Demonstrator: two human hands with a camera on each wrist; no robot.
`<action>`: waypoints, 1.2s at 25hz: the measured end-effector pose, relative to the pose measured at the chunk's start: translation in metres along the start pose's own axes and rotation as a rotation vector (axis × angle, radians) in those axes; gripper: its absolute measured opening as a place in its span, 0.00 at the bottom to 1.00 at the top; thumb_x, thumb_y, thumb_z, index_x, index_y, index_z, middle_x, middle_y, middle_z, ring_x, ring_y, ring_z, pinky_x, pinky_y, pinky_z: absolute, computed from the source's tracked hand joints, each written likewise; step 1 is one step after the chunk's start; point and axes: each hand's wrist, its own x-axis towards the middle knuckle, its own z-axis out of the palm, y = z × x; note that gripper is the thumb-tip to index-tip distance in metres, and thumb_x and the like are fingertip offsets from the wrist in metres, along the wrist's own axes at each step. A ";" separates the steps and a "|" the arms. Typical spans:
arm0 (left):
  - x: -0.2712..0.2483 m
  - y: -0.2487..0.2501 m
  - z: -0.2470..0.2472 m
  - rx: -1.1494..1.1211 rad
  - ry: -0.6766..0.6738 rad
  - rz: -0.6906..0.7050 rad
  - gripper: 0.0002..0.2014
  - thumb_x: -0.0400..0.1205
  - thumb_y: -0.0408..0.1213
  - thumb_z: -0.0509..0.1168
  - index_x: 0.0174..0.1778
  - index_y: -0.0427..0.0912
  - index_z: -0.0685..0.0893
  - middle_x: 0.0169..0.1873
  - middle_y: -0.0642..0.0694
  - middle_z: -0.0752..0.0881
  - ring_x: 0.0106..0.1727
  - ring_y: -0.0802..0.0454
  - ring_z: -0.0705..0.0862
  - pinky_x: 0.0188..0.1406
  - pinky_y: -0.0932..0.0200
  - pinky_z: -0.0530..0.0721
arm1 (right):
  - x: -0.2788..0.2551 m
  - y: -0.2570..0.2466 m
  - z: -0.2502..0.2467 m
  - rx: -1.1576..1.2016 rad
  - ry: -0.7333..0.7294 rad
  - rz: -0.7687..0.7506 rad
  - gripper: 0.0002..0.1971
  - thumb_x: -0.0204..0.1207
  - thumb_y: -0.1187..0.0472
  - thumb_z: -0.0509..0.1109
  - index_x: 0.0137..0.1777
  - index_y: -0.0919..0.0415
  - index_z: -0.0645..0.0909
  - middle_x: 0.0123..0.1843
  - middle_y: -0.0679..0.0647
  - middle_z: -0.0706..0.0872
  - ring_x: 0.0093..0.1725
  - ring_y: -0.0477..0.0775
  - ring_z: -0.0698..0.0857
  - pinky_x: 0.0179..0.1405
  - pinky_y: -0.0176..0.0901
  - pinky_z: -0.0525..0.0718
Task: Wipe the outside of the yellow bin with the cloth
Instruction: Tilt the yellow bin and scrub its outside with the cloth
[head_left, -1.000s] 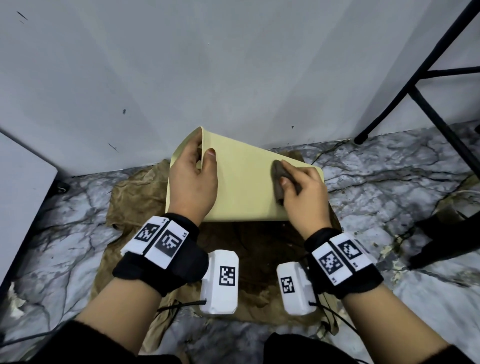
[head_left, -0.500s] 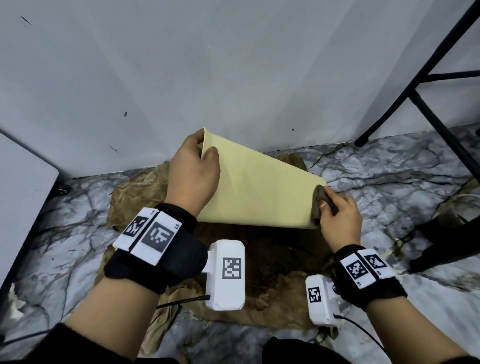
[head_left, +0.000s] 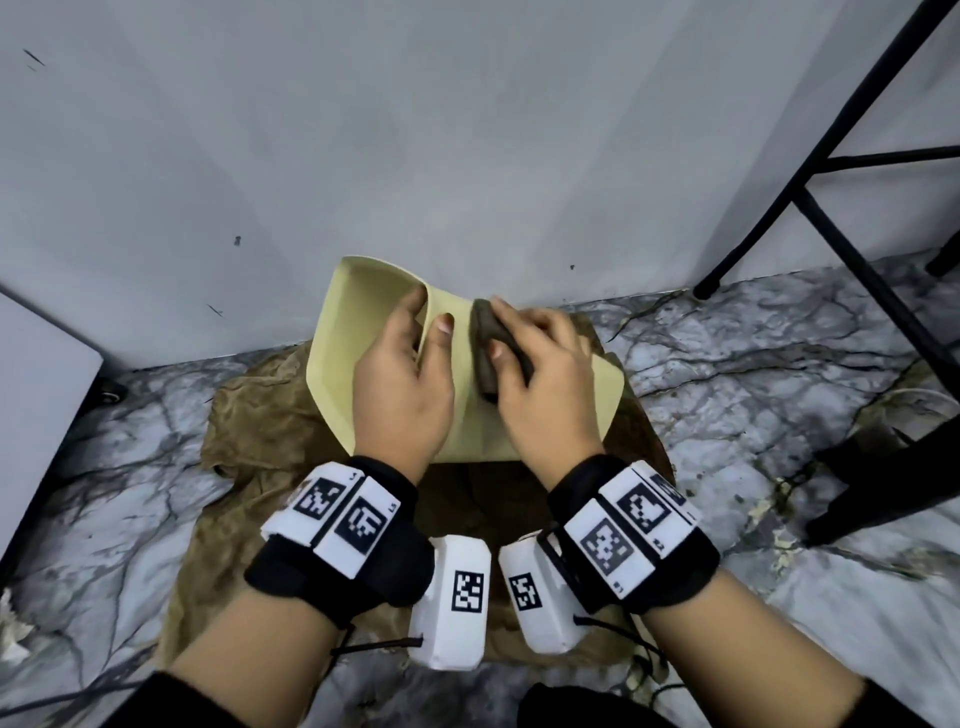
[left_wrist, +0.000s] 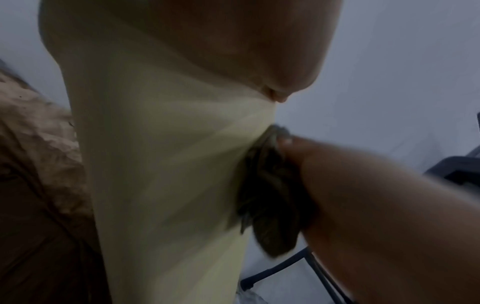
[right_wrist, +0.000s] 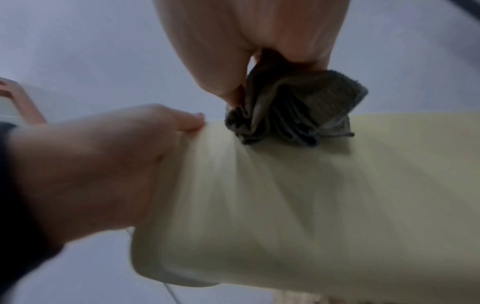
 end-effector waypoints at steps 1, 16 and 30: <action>-0.002 -0.002 0.001 0.010 -0.025 0.024 0.21 0.81 0.44 0.60 0.69 0.42 0.74 0.60 0.50 0.83 0.57 0.68 0.75 0.50 0.83 0.70 | 0.001 -0.007 0.002 -0.010 -0.011 -0.044 0.18 0.75 0.63 0.63 0.65 0.53 0.77 0.57 0.57 0.80 0.54 0.55 0.70 0.57 0.31 0.63; 0.008 -0.017 -0.007 0.015 -0.124 0.091 0.20 0.79 0.47 0.61 0.68 0.49 0.76 0.49 0.56 0.80 0.49 0.73 0.74 0.47 0.81 0.72 | -0.004 0.126 -0.044 -0.058 -0.144 0.557 0.17 0.79 0.62 0.60 0.68 0.54 0.75 0.68 0.62 0.75 0.69 0.62 0.74 0.68 0.41 0.67; -0.010 0.017 0.016 0.239 -0.439 0.336 0.23 0.76 0.52 0.57 0.68 0.53 0.74 0.29 0.58 0.77 0.33 0.51 0.78 0.38 0.52 0.81 | 0.016 0.001 -0.059 0.465 -0.137 0.383 0.15 0.79 0.66 0.60 0.62 0.56 0.79 0.61 0.55 0.85 0.60 0.49 0.84 0.63 0.45 0.81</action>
